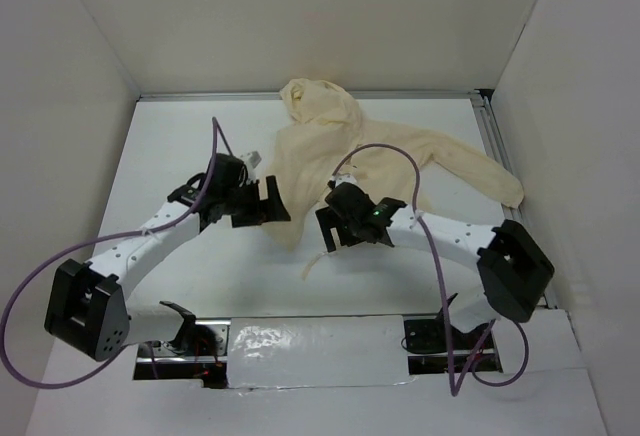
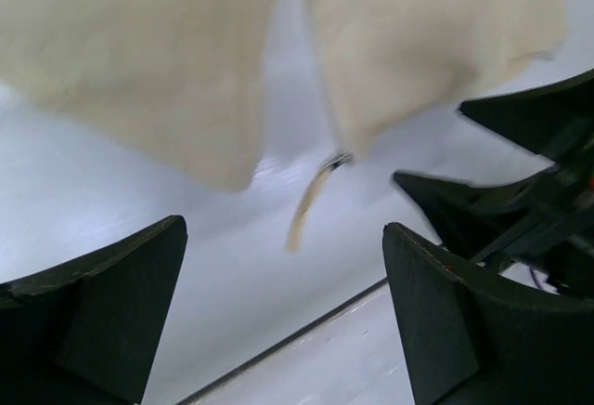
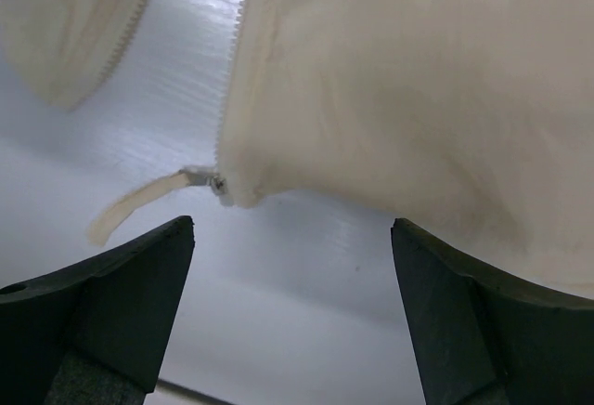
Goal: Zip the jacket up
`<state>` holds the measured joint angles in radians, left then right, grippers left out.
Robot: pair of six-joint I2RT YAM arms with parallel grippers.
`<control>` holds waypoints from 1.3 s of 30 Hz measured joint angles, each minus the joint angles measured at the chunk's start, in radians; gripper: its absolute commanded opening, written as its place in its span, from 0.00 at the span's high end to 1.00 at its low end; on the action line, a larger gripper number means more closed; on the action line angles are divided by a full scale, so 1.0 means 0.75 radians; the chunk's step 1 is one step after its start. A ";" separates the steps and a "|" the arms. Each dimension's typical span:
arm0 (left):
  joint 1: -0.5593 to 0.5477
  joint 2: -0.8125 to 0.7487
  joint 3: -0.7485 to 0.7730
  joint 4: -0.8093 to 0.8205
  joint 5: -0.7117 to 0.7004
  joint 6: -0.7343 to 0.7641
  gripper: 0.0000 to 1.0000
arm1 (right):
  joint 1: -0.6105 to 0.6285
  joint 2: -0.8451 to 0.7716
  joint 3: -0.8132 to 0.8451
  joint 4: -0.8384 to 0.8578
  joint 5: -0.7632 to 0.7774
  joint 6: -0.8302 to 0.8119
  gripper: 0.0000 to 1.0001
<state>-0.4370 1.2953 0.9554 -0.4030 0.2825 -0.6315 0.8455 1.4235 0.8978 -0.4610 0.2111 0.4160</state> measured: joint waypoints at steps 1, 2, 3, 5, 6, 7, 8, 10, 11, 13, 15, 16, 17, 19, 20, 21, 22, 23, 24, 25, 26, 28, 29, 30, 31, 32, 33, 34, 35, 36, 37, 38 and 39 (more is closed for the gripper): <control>0.019 -0.021 -0.056 -0.012 -0.012 -0.013 0.01 | -0.001 0.038 0.012 -0.001 0.007 -0.009 0.08; 0.035 -0.049 -0.121 -0.019 -0.018 -0.037 0.01 | -0.003 0.084 0.030 -0.002 0.011 -0.020 0.08; 0.043 -0.073 -0.170 -0.025 -0.020 -0.044 0.01 | -0.003 0.127 0.045 -0.001 0.014 -0.029 0.10; 0.051 -0.122 -0.246 -0.026 -0.018 -0.052 0.01 | -0.012 0.191 0.064 0.004 0.012 -0.049 0.11; 0.056 -0.144 -0.269 -0.027 -0.018 -0.062 0.01 | -0.016 0.216 0.071 0.004 0.006 -0.055 0.14; 0.060 -0.164 -0.280 -0.027 -0.018 -0.067 0.01 | -0.020 0.239 0.077 0.004 -0.003 -0.064 0.15; 0.063 -0.180 -0.284 -0.026 -0.018 -0.070 0.01 | -0.025 0.258 0.083 0.006 -0.014 -0.070 0.16; 0.072 -0.201 -0.284 -0.006 -0.017 -0.071 0.01 | -0.033 0.285 0.089 0.013 -0.042 -0.083 0.16; 0.077 -0.208 -0.284 0.005 -0.016 -0.071 0.01 | -0.034 0.292 0.089 0.014 -0.055 -0.088 0.17; 0.085 -0.213 -0.284 0.024 -0.011 -0.071 0.01 | -0.035 0.298 0.089 0.015 -0.078 -0.093 0.17; 0.091 -0.213 -0.285 0.032 -0.009 -0.071 0.01 | -0.035 0.298 0.089 0.023 -0.098 -0.094 0.17; 0.093 -0.213 -0.287 0.035 -0.007 -0.071 0.01 | -0.036 0.298 0.088 0.032 -0.109 -0.094 0.17; 0.093 -0.213 -0.289 0.040 -0.005 -0.071 0.01 | -0.038 0.298 0.087 0.041 -0.122 -0.094 0.17; 0.093 -0.213 -0.296 0.044 0.005 -0.071 0.01 | -0.040 0.300 0.087 0.060 -0.139 -0.094 0.17; 0.093 -0.213 -0.299 0.046 0.008 -0.070 0.01 | -0.040 0.303 0.087 0.069 -0.148 -0.094 0.18; 0.093 -0.213 -0.301 0.048 0.011 -0.070 0.01 | -0.041 0.310 0.087 0.077 -0.154 -0.094 0.19; 0.093 -0.213 -0.301 0.049 0.014 -0.070 0.01 | -0.041 0.319 0.087 0.080 -0.159 -0.093 0.21; 0.093 -0.213 -0.301 0.050 0.014 -0.070 0.01 | -0.041 0.334 0.087 0.081 -0.161 -0.093 0.27; 0.093 -0.213 -0.301 0.050 0.014 -0.070 0.01 | -0.041 0.347 0.089 0.080 -0.161 -0.094 0.28; 0.093 -0.213 -0.301 0.050 0.014 -0.071 0.01 | -0.042 0.358 0.098 0.079 -0.160 -0.090 0.30; 0.094 -0.213 -0.301 0.050 0.014 -0.070 0.01 | -0.043 0.364 0.104 0.086 -0.160 -0.088 0.33; 0.094 -0.213 -0.301 0.050 0.014 -0.070 0.01 | -0.043 0.376 0.113 0.088 -0.157 -0.082 0.41; 0.094 -0.214 -0.301 0.050 0.014 -0.070 0.01 | -0.044 0.377 0.114 0.091 -0.158 -0.077 0.43; 0.094 -0.216 -0.303 0.050 0.014 -0.070 0.01 | -0.044 0.378 0.114 0.092 -0.160 -0.069 0.44; 0.094 -0.220 -0.306 0.052 0.014 -0.070 0.01 | -0.044 0.379 0.114 0.094 -0.162 -0.058 0.51; 0.094 -0.224 -0.309 0.053 0.014 -0.070 0.01 | -0.044 0.379 0.114 0.098 -0.168 -0.049 0.55; 0.094 -0.229 -0.312 0.053 0.014 -0.070 0.01 | -0.044 0.379 0.114 0.102 -0.172 -0.046 0.65; 0.094 -0.234 -0.314 0.053 0.013 -0.070 0.01 | -0.043 0.379 0.113 0.106 -0.178 -0.039 0.65; 0.094 -0.238 -0.315 0.052 0.013 -0.070 0.01 | -0.042 0.379 0.113 0.110 -0.184 -0.028 0.65; 0.094 -0.241 -0.315 0.052 0.013 -0.070 0.01 | -0.041 0.381 0.112 0.114 -0.188 -0.020 0.65; 0.094 -0.242 -0.315 0.053 0.013 -0.070 0.01 | -0.037 0.384 0.112 0.118 -0.192 -0.013 0.64; 0.094 -0.243 -0.315 0.053 0.013 -0.070 0.01 | -0.036 0.388 0.112 0.127 -0.195 -0.009 0.62; 0.094 -0.243 -0.315 0.052 0.012 -0.070 0.01 | -0.036 0.396 0.113 0.136 -0.197 -0.004 0.59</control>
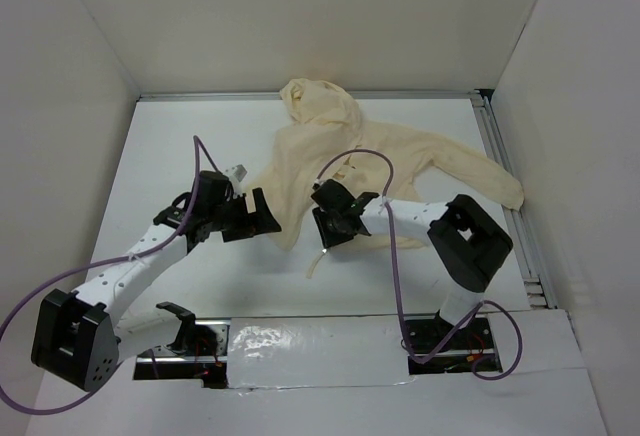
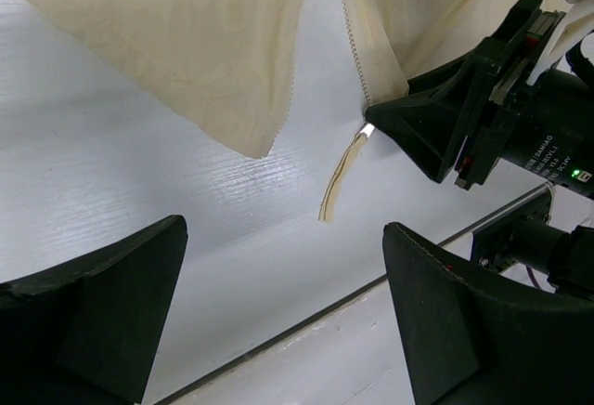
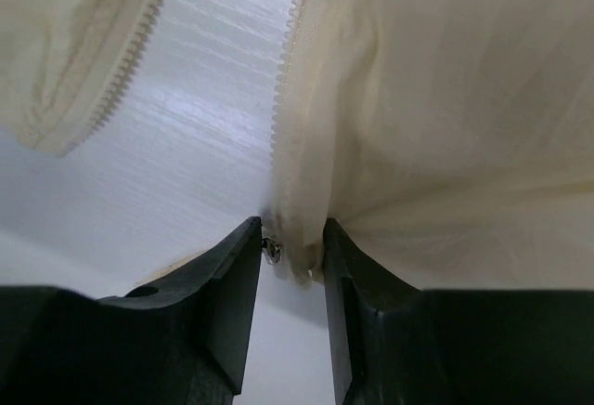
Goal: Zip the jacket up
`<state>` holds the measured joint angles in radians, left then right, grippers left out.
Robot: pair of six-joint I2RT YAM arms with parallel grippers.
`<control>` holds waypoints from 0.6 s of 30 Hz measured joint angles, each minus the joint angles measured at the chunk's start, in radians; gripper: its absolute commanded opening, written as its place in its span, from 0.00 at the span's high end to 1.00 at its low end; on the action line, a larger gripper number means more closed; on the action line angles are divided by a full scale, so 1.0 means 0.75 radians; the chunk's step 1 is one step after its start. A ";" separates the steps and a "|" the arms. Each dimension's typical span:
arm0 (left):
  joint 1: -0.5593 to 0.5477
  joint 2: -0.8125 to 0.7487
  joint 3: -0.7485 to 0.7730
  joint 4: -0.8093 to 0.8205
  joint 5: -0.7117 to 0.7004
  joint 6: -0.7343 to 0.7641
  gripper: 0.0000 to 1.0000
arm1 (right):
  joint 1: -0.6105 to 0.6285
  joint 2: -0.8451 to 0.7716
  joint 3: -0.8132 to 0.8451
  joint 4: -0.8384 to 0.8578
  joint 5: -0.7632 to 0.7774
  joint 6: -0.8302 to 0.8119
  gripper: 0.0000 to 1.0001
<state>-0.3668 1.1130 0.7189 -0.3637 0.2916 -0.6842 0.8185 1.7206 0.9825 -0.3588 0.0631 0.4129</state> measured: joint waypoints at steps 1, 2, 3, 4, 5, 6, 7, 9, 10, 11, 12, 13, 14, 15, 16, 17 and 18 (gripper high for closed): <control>0.000 0.000 0.000 -0.001 0.000 0.000 0.01 | 0.002 0.011 0.011 0.006 -0.003 0.006 0.59; 0.000 0.000 0.000 -0.002 -0.001 0.000 0.01 | 0.005 0.024 0.025 0.007 -0.002 0.008 0.60; 0.000 0.000 0.000 -0.003 -0.003 0.000 0.01 | 0.009 0.039 0.041 0.004 0.002 0.013 0.61; 0.000 -0.001 0.000 -0.004 -0.004 0.000 0.01 | 0.013 0.052 0.057 0.007 0.006 0.015 0.62; 0.000 -0.003 0.000 -0.004 -0.005 0.000 0.01 | 0.013 0.053 0.058 0.007 0.006 0.015 0.70; 0.001 -0.006 0.000 -0.005 -0.005 0.000 0.01 | 0.015 0.075 0.083 0.012 0.006 0.017 0.79; 0.003 -0.013 0.000 -0.005 -0.005 0.000 0.01 | 0.015 0.083 0.089 0.016 0.005 0.020 0.87; 0.003 -0.031 0.000 -0.005 -0.005 0.000 0.01 | 0.011 0.088 0.090 0.027 0.003 0.026 1.00; 0.004 -0.040 0.000 -0.005 -0.005 0.000 0.01 | 0.007 0.089 0.089 0.033 -0.002 0.032 1.00; 0.004 -0.048 0.000 -0.005 -0.005 0.000 0.01 | 0.005 0.089 0.087 0.036 -0.008 0.036 1.00; 0.004 -0.054 0.000 -0.005 -0.005 0.000 0.01 | 0.002 0.088 0.086 0.040 -0.019 0.037 1.00; 0.004 -0.060 0.000 -0.005 -0.005 0.000 0.01 | -0.004 0.087 0.085 0.044 -0.031 0.037 1.00; 0.005 -0.062 0.000 -0.005 -0.005 0.000 0.01 | -0.008 0.085 0.083 0.047 -0.041 0.037 1.00; 0.005 -0.063 0.000 -0.006 -0.005 0.000 0.01 | -0.012 0.080 0.076 0.057 -0.055 0.036 1.00; 0.005 -0.065 0.000 -0.008 -0.004 0.000 0.01 | -0.016 0.074 0.068 0.066 -0.067 0.034 1.00; 0.005 -0.066 0.000 -0.011 -0.003 0.000 0.01 | -0.021 0.067 0.055 0.081 -0.081 0.033 1.00; 0.005 -0.067 0.000 -0.013 -0.001 0.001 0.01 | -0.025 0.056 0.042 0.095 -0.092 0.032 1.00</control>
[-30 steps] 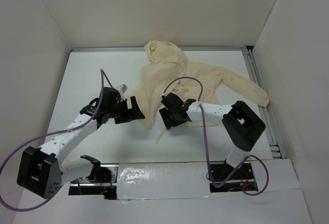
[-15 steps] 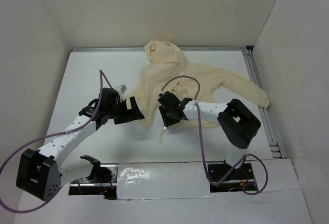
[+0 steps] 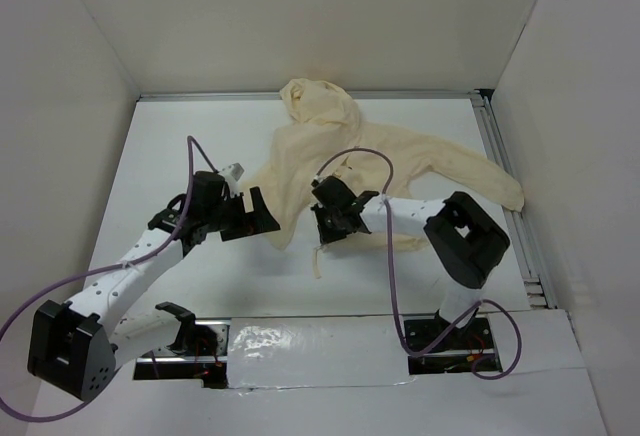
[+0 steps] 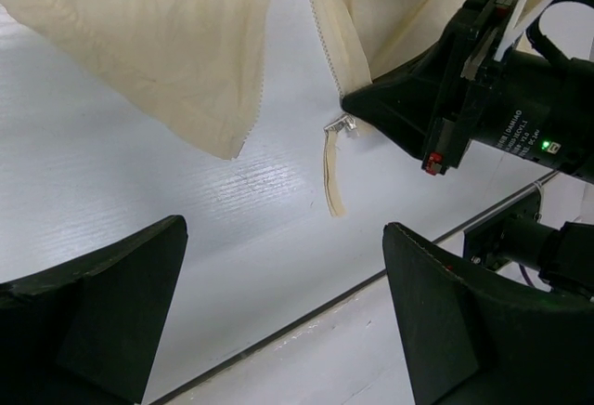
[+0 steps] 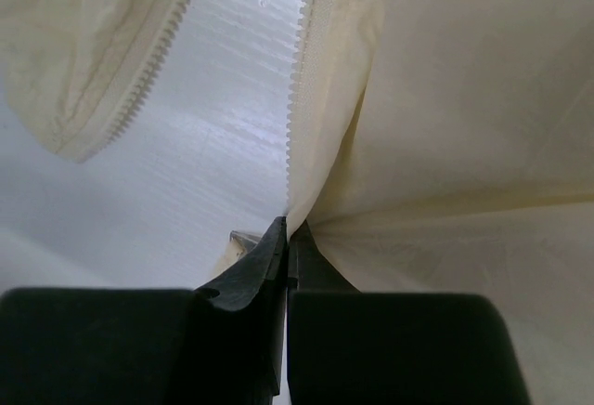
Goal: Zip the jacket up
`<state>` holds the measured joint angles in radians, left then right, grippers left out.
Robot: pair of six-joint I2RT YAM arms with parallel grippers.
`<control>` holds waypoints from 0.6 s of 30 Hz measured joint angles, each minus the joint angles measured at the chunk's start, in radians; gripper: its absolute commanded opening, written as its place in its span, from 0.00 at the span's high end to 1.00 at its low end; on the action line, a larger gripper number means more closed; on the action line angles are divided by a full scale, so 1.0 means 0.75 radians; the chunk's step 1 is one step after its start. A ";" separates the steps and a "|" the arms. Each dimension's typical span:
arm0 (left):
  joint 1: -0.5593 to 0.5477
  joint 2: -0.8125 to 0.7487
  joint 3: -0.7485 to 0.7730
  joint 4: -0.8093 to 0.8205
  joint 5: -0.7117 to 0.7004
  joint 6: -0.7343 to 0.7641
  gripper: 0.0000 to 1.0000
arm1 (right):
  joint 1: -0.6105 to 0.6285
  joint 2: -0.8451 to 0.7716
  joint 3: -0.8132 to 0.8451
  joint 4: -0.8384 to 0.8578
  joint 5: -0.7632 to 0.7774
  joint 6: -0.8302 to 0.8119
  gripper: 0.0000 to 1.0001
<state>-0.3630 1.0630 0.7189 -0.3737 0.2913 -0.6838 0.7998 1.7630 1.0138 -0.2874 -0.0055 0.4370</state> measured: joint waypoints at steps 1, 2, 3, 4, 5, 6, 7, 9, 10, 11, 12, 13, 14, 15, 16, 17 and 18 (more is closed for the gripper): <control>0.000 -0.001 0.000 -0.001 0.004 0.000 0.01 | -0.005 -0.016 -0.023 0.018 -0.012 -0.001 1.00; 0.000 -0.001 0.000 -0.001 0.006 0.000 0.01 | -0.012 -0.042 -0.048 0.026 -0.019 -0.001 1.00; 0.000 0.001 0.000 -0.001 0.009 0.000 0.01 | -0.018 -0.080 -0.084 0.045 -0.033 -0.001 1.00; 0.001 0.002 0.001 -0.001 0.011 0.000 0.01 | -0.024 -0.124 -0.116 0.062 -0.045 -0.001 1.00; 0.001 0.008 0.003 -0.001 0.013 0.001 0.01 | -0.039 -0.183 -0.154 0.092 -0.068 -0.001 1.00; 0.001 0.018 0.006 -0.003 0.013 0.002 0.01 | -0.059 -0.254 -0.192 0.134 -0.095 0.000 1.00; 0.001 0.034 0.014 -0.007 0.013 0.003 0.01 | -0.089 -0.338 -0.235 0.187 -0.126 -0.002 1.00; 0.001 0.075 0.038 -0.016 0.014 0.004 0.01 | -0.154 -0.508 -0.302 0.297 -0.197 -0.013 1.00; 0.001 0.092 0.049 -0.015 0.018 0.006 0.01 | -0.186 -0.596 -0.333 0.359 -0.224 -0.027 1.00; 0.003 0.105 0.061 -0.014 0.033 0.008 0.01 | -0.216 -0.675 -0.354 0.415 -0.243 -0.042 1.00; 0.004 0.111 0.070 -0.012 0.046 0.011 0.01 | -0.243 -0.748 -0.375 0.481 -0.261 -0.059 1.00; 0.004 0.117 0.081 -0.007 0.065 0.019 0.01 | -0.258 -0.806 -0.392 0.539 -0.278 -0.078 1.00; 0.003 0.120 0.092 0.006 0.091 0.031 0.01 | -0.268 -0.855 -0.405 0.588 -0.298 -0.098 1.00; -0.002 0.124 0.106 0.020 0.121 0.036 0.01 | -0.275 -0.899 -0.417 0.636 -0.317 -0.119 1.00; -0.009 0.127 0.122 0.036 0.144 0.039 0.01 | -0.280 -0.927 -0.426 0.671 -0.330 -0.132 1.00; -0.011 0.130 0.136 0.055 0.162 0.041 0.01 | -0.285 -0.958 -0.438 0.717 -0.344 -0.150 1.00; -0.035 0.132 0.152 0.079 0.181 0.044 0.01 | -0.288 -0.985 -0.456 0.756 -0.356 -0.165 1.00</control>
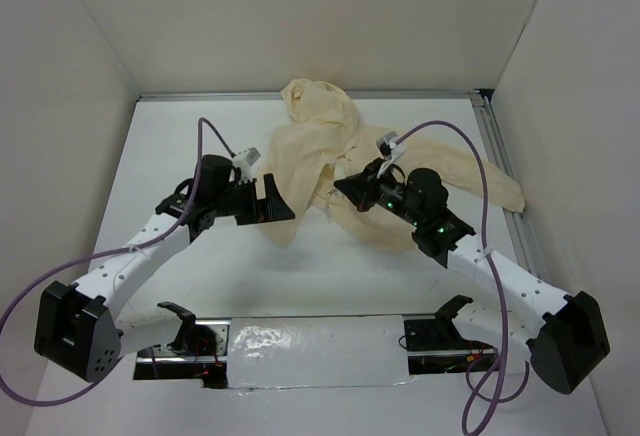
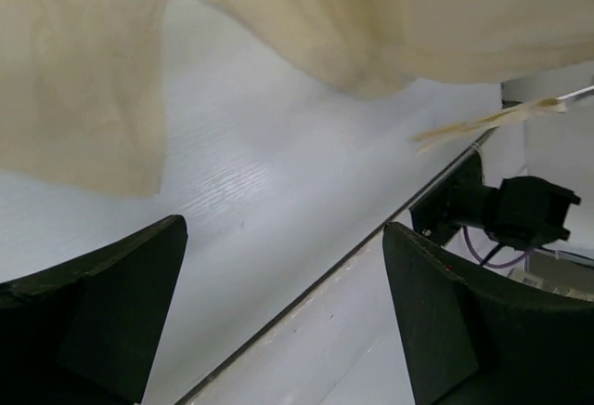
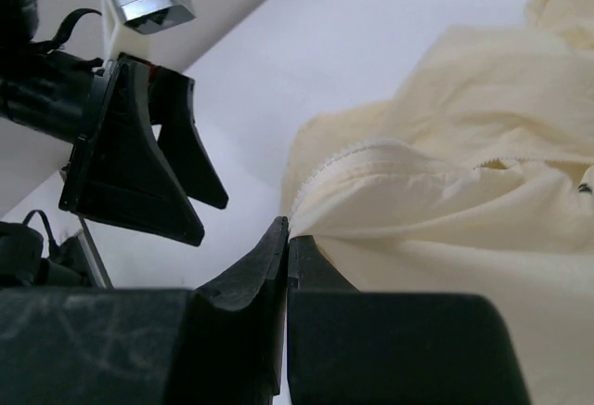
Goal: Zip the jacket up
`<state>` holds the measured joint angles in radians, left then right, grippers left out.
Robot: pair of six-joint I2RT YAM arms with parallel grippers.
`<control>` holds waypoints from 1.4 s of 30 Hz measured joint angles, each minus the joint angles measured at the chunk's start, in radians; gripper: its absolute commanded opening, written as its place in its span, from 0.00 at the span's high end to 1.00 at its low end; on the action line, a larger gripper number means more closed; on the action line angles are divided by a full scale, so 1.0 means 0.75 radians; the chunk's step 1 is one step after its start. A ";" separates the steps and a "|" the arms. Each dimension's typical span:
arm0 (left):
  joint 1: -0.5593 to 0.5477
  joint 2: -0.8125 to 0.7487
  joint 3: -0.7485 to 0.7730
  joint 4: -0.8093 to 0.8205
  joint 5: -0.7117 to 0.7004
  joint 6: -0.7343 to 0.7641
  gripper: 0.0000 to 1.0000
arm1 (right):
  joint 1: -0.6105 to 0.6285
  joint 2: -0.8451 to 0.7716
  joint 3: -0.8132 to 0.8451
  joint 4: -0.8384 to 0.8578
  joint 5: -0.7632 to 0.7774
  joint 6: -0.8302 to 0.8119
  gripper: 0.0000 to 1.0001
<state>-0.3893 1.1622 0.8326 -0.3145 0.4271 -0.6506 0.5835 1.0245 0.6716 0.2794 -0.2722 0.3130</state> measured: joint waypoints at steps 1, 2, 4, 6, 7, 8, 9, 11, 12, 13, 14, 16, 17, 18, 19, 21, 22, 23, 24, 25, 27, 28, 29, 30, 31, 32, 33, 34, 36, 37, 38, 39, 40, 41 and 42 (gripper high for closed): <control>-0.014 0.002 0.012 0.025 0.015 0.002 0.01 | -0.002 -0.022 -0.016 0.030 -0.009 -0.012 1.00; -0.030 0.005 0.019 0.058 0.033 0.014 0.01 | -0.003 -0.043 -0.035 0.056 -0.019 -0.025 1.00; -0.061 0.021 0.038 0.146 0.096 0.042 0.01 | -0.003 -0.071 -0.062 0.079 -0.029 -0.036 1.00; -0.096 0.042 0.039 0.263 0.168 0.079 0.01 | -0.003 -0.074 -0.064 0.081 -0.031 -0.035 1.00; -0.112 0.053 0.039 0.321 0.203 0.103 0.01 | -0.006 -0.073 -0.064 0.078 -0.033 -0.034 1.00; -0.134 0.066 0.039 0.380 0.236 0.137 0.01 | -0.008 -0.073 -0.064 0.077 -0.039 -0.029 1.00; -0.152 0.080 0.043 0.424 0.256 0.161 0.01 | -0.009 -0.073 -0.064 0.077 -0.043 -0.022 1.00; -0.192 0.131 0.078 0.494 0.284 0.210 0.01 | -0.009 -0.074 -0.064 0.077 -0.055 -0.006 1.00; -0.207 0.160 0.100 0.520 0.293 0.235 0.01 | -0.009 -0.074 -0.064 0.076 -0.060 0.006 1.00; -0.223 0.196 0.129 0.545 0.310 0.249 0.01 | -0.009 -0.074 -0.064 0.076 -0.065 0.016 1.00; -0.235 0.228 0.153 0.573 0.324 0.269 0.04 | -0.009 -0.075 -0.064 0.076 -0.069 0.022 1.00; -0.253 0.277 0.181 0.621 0.350 0.283 0.09 | -0.009 -0.077 -0.064 0.077 -0.075 0.041 1.00; -0.260 0.295 0.191 0.641 0.360 0.293 0.22 | -0.008 -0.077 -0.064 0.077 -0.077 0.050 1.00; -0.267 0.310 0.197 0.660 0.367 0.305 0.33 | -0.008 -0.076 -0.064 0.076 -0.077 0.056 1.00; -0.277 0.322 0.201 0.672 0.372 0.307 0.42 | -0.008 -0.076 -0.064 0.076 -0.072 0.064 1.00; -0.303 0.327 0.202 0.678 0.369 0.315 0.61 | -0.007 -0.076 -0.064 0.076 -0.026 0.093 1.00; -0.318 0.322 0.202 0.679 0.359 0.318 0.65 | -0.007 -0.076 -0.064 0.075 0.009 0.112 1.00; -0.341 0.315 0.202 0.676 0.337 0.323 0.74 | -0.007 -0.076 -0.064 0.075 0.037 0.126 1.00; -0.368 0.302 0.201 0.670 0.303 0.326 0.80 | -0.007 -0.076 -0.064 0.075 0.080 0.152 1.00; -0.395 0.288 0.200 0.662 0.264 0.331 0.85 | -0.007 -0.076 -0.064 0.076 0.126 0.175 1.00; -0.467 0.244 0.199 0.640 0.187 0.337 0.89 | -0.001 -0.072 -0.064 0.082 0.196 0.222 1.00; -0.503 0.224 0.199 0.633 0.130 0.338 0.92 | 0.004 -0.070 -0.064 0.087 0.212 0.255 1.00; -0.532 0.211 0.199 0.630 0.080 0.335 0.93 | 0.016 -0.069 -0.064 0.093 0.231 0.285 1.00; -0.557 0.203 0.200 0.622 0.031 0.333 0.94 | 0.032 -0.069 -0.064 0.102 0.252 0.312 1.00; -0.580 0.202 0.202 0.608 -0.015 0.328 0.93 | 0.043 -0.069 -0.064 0.109 0.271 0.340 1.00; -0.602 0.206 0.202 0.594 -0.069 0.316 0.94 | 0.049 -0.069 -0.066 0.120 0.291 0.368 1.00; -0.618 0.214 0.202 0.580 -0.119 0.305 0.93 | 0.054 -0.069 -0.070 0.132 0.313 0.396 1.00; -0.630 0.223 0.205 0.568 -0.152 0.299 0.93 | 0.058 -0.069 -0.077 0.145 0.333 0.414 1.00; -0.644 0.250 0.210 0.559 -0.190 0.285 0.85 | 0.064 -0.074 -0.096 0.157 0.377 0.456 1.00; -0.647 0.263 0.210 0.558 -0.197 0.273 0.72 | 0.065 -0.079 -0.107 0.155 0.396 0.473 1.00; -0.651 0.275 0.210 0.556 -0.199 0.267 0.66 | 0.064 -0.087 -0.121 0.155 0.419 0.492 1.00; -0.657 0.283 0.209 0.539 -0.179 0.257 0.54 | 0.059 -0.091 -0.125 0.158 0.444 0.504 1.00; -0.672 0.290 0.205 0.511 -0.167 0.238 0.21 | 0.045 -0.097 -0.125 0.166 0.461 0.512 1.00; -0.688 0.293 0.194 0.491 -0.152 0.234 0.03 | 0.030 -0.108 -0.125 0.171 0.475 0.517 1.00; -0.702 0.293 0.175 0.475 -0.142 0.217 0.01 | 0.017 -0.123 -0.125 0.173 0.483 0.522 1.00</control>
<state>-0.9161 1.3823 0.9642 0.0418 0.3202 -0.4881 0.5961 0.9325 0.5777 0.4095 0.0902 0.7044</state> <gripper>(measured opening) 0.862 0.011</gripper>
